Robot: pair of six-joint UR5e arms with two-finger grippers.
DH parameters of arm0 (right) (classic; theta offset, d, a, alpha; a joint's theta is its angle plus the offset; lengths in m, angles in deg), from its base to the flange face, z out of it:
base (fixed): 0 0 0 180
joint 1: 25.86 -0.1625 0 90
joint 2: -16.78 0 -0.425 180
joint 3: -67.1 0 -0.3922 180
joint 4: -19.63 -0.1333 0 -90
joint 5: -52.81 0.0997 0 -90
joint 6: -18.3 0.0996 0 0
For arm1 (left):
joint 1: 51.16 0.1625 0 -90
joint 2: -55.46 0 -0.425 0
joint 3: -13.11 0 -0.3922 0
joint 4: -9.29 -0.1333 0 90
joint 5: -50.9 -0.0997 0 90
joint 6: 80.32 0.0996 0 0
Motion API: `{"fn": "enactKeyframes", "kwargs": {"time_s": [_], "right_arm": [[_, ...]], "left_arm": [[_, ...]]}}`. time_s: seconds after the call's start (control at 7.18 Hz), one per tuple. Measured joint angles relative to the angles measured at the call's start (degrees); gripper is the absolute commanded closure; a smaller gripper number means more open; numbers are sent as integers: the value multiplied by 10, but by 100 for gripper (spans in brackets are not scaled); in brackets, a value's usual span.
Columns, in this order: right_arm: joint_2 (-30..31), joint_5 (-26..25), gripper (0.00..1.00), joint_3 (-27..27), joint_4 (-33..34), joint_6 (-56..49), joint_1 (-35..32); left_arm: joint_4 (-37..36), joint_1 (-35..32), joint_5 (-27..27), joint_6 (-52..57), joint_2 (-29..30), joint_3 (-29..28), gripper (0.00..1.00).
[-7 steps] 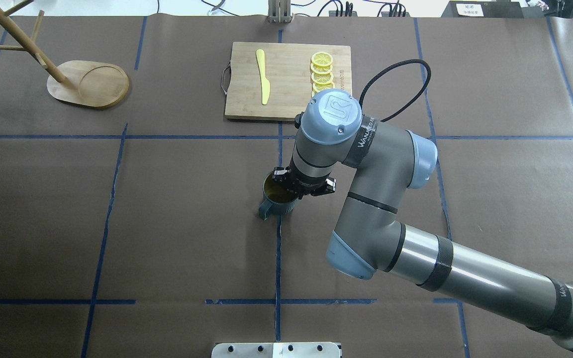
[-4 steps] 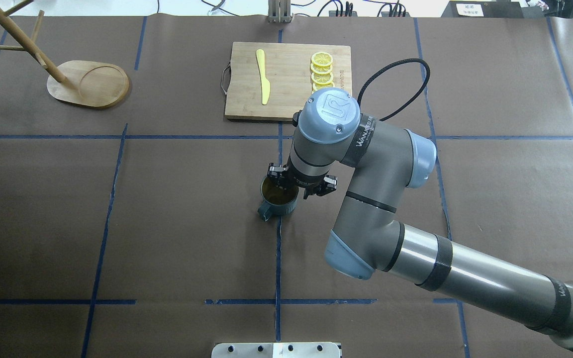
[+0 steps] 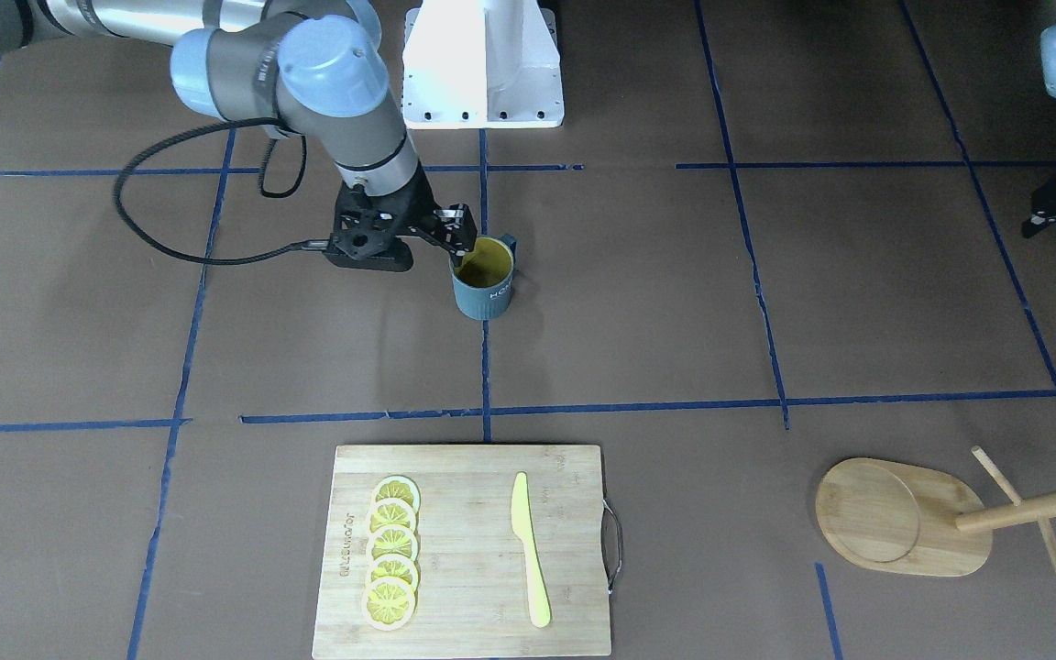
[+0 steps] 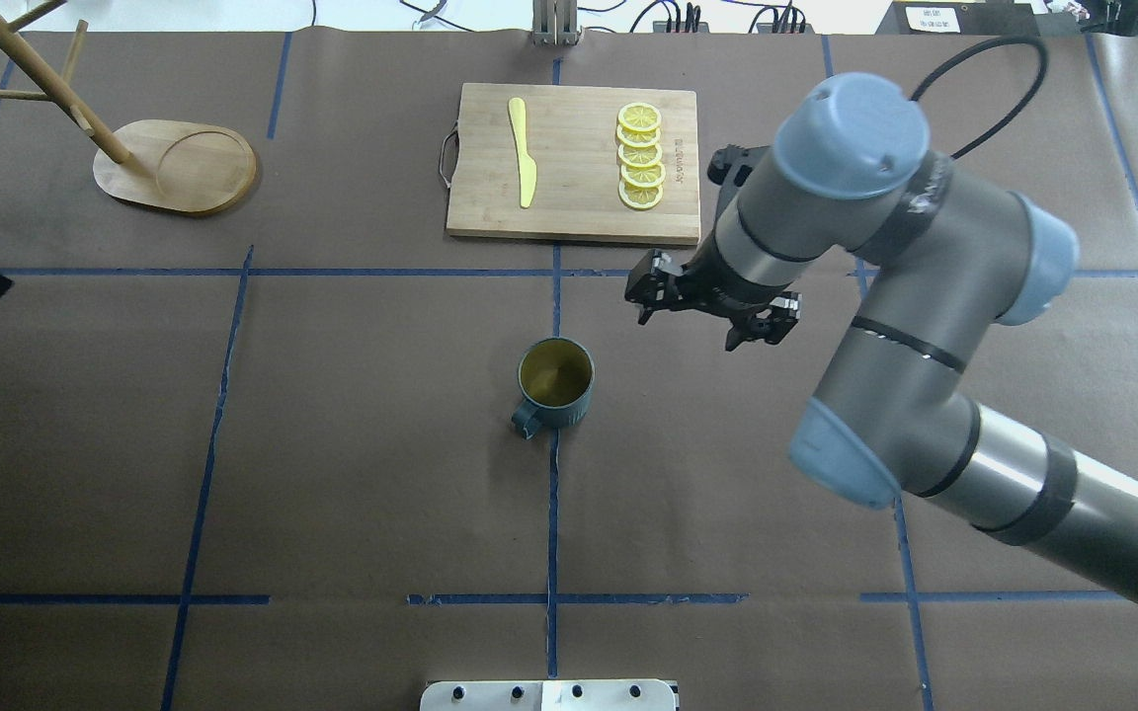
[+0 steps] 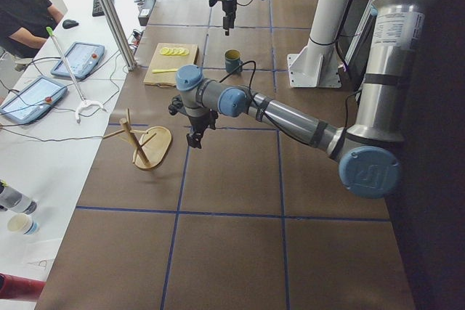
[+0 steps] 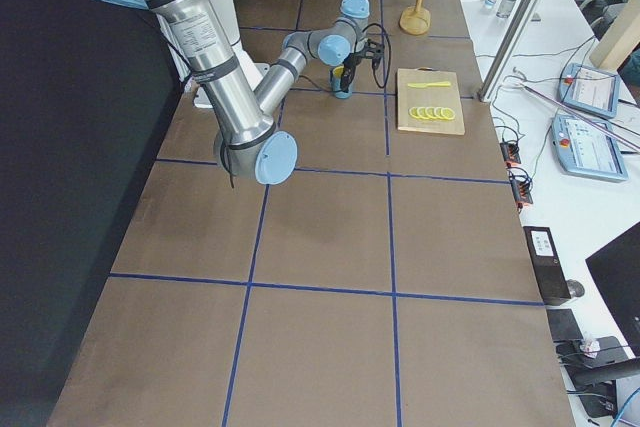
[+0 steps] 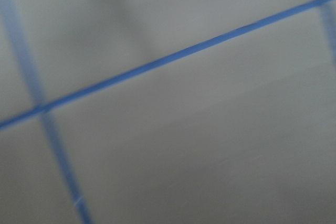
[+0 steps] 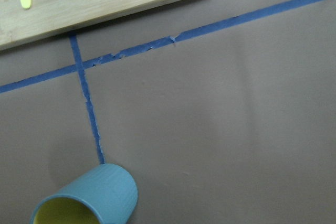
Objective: Hang cup on storage rack
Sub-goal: 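Open the right gripper and lift away while the left arm approaches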
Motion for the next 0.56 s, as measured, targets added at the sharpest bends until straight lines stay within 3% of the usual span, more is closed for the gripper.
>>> {"fn": "enactKeyframes", "kwargs": {"time_s": [0.28, 0.42, 0.56], "right_arm": [[45, 47, 1, 24, 2, -58, -62], [61, 59, 1, 28, 3, -86, -87], [75, 70, 1, 29, 3, -111, -110]], "left_arm": [[43, 74, 12, -104, 52, 25, 2], [99, 110, 8, -171, 59, 37, 3], [170, 156, -36, -251, 62, 44, 1]]}}
